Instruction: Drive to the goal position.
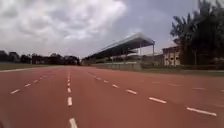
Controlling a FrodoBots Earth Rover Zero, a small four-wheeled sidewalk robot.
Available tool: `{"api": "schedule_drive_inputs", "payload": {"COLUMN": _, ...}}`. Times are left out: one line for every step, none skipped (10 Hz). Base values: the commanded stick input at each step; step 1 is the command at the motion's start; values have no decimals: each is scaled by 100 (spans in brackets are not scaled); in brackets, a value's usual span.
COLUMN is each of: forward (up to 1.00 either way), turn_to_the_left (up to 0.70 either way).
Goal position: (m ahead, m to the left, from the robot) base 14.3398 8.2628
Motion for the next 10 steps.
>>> {"api": "schedule_drive_inputs", "payload": {"forward": 60, "turn_to_the_left": 0}}
{"api": "schedule_drive_inputs", "payload": {"forward": 60, "turn_to_the_left": 0}}
{"api": "schedule_drive_inputs", "payload": {"forward": 60, "turn_to_the_left": 0}}
{"api": "schedule_drive_inputs", "payload": {"forward": 60, "turn_to_the_left": 0}}
{"api": "schedule_drive_inputs", "payload": {"forward": 60, "turn_to_the_left": 0}}
{"api": "schedule_drive_inputs", "payload": {"forward": 60, "turn_to_the_left": 0}}
{"api": "schedule_drive_inputs", "payload": {"forward": 60, "turn_to_the_left": 0}}
{"api": "schedule_drive_inputs", "payload": {"forward": 60, "turn_to_the_left": 0}}
{"api": "schedule_drive_inputs", "payload": {"forward": 60, "turn_to_the_left": 0}}
{"api": "schedule_drive_inputs", "payload": {"forward": 60, "turn_to_the_left": 0}}
